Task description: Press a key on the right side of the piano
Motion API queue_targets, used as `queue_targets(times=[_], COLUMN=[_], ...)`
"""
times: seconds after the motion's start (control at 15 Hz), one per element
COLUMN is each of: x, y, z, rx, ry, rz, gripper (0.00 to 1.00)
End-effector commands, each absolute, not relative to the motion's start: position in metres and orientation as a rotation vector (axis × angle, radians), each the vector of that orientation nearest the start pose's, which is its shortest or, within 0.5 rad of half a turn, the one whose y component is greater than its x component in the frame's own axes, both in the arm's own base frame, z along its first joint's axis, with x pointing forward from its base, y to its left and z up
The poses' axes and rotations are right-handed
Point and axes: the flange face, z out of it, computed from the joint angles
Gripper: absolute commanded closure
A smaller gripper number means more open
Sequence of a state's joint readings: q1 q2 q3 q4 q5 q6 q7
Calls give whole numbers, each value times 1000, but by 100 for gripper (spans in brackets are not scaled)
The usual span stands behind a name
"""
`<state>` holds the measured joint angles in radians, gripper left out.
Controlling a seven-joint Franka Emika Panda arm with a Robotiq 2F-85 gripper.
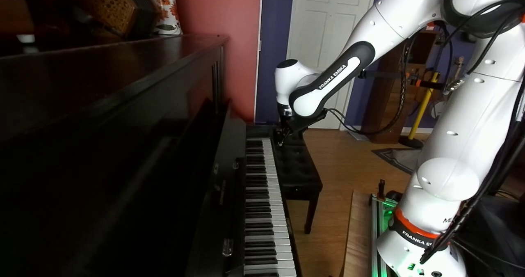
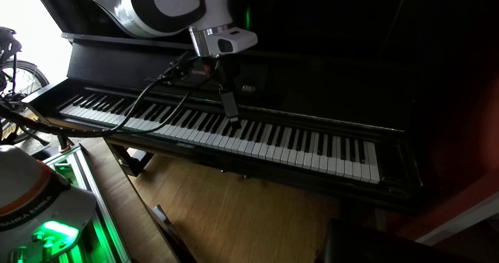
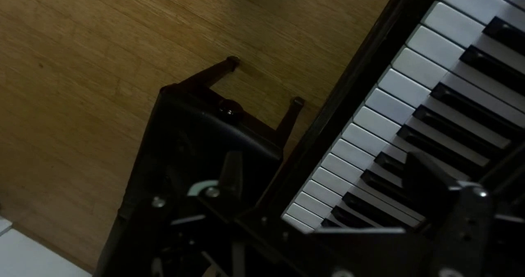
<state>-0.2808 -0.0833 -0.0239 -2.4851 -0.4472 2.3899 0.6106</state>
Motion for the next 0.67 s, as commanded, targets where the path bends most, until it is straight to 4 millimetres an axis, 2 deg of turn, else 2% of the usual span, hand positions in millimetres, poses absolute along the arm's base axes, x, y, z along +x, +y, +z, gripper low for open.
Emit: queue_targets(times=[0.0,0.33,0.4,0.47,0.6], x=[456,490,498,505,520], y=[-162,-183,-186,-187,-189], z=[301,263,254,246,231], rx=[-3271,-3258,-3255,-3249,-3250], ry=[1152,1187,1174,1172,1168], rz=[-33,27,51,66,61], gripper=[0,1,26,26,40])
